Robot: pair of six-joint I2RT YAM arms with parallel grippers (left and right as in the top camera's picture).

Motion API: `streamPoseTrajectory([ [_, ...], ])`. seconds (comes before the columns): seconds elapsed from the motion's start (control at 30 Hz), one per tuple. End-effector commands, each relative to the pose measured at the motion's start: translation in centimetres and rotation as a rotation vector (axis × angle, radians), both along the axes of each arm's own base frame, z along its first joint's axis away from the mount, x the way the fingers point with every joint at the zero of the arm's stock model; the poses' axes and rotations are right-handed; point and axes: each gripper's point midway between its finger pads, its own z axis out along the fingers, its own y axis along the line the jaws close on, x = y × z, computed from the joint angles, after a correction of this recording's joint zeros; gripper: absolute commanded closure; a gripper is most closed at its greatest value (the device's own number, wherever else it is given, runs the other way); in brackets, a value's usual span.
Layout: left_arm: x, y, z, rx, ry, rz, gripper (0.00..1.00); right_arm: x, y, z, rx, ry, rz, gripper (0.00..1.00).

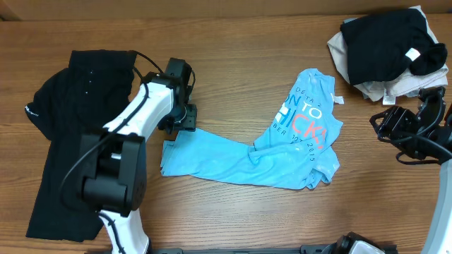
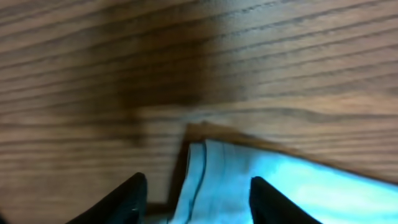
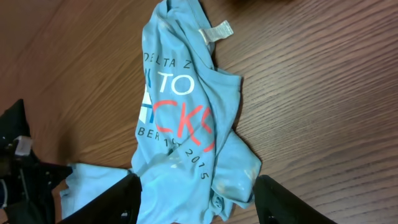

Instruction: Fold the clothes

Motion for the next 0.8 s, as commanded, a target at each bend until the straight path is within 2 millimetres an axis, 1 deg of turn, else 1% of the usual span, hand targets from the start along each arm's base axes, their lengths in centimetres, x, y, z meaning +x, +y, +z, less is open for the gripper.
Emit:
streamPoseTrajectory([
  [0.0,-0.5,0.2,-1.9,0.014,0.044,-0.004,0.49,0.2,0.2,-0.1,0.001,-0.005,0.018,0.38],
  [0.07,-0.6,0.2,-2.5,0.017,0.056,-0.005,0.53,0.2,0.2,-0.1,0.000,-0.007,0.018,0.38],
  [0.1,-0.6,0.2,-2.6,0.017,0.058,-0.005,0.58,0.2,0.2,-0.1,0.000,-0.008,0.018,0.38],
  [0.13,-0.7,0.1,-2.8,0.016,0.063,-0.005,0.69,0.3,0.2,-0.1,-0.001,-0.009,0.018,0.38],
  [0.23,-0.4,0.1,-2.7,0.013,0.051,-0.005,0.96,0.4,0.1,0.0,-0.004,-0.016,0.018,0.38],
  [0.3,0.3,0.0,-2.2,0.013,0.032,-0.010,0.96,0.6,0.0,0.1,-0.008,-0.024,0.018,0.38],
  [0.37,1.3,-0.2,-1.0,0.010,0.009,-0.040,0.96,0.7,-0.1,0.2,-0.012,-0.032,0.018,0.38],
  [0.4,2.5,-0.3,0.9,0.009,-0.014,-0.056,0.96,0.8,-0.1,0.2,-0.014,-0.035,0.018,0.38],
  [0.47,4.3,-0.5,4.0,0.005,-0.057,-0.066,0.96,0.8,-0.1,0.2,-0.013,-0.035,0.018,0.39],
  [0.53,5.7,-0.9,7.2,-0.002,-0.104,-0.067,0.96,0.8,-0.1,0.2,-0.013,-0.033,0.018,0.39],
  [0.6,7.1,-1.2,10.9,-0.015,-0.165,-0.066,0.96,0.7,0.0,0.1,-0.011,-0.030,0.018,0.39],
  [0.67,8.1,-1.5,14.2,-0.026,-0.224,-0.067,0.96,0.6,0.0,0.0,-0.007,-0.020,0.017,0.40],
  [0.77,9.0,-1.7,18.3,-0.041,-0.302,-0.074,0.96,0.7,0.0,-0.5,0.004,0.000,0.019,0.42],
])
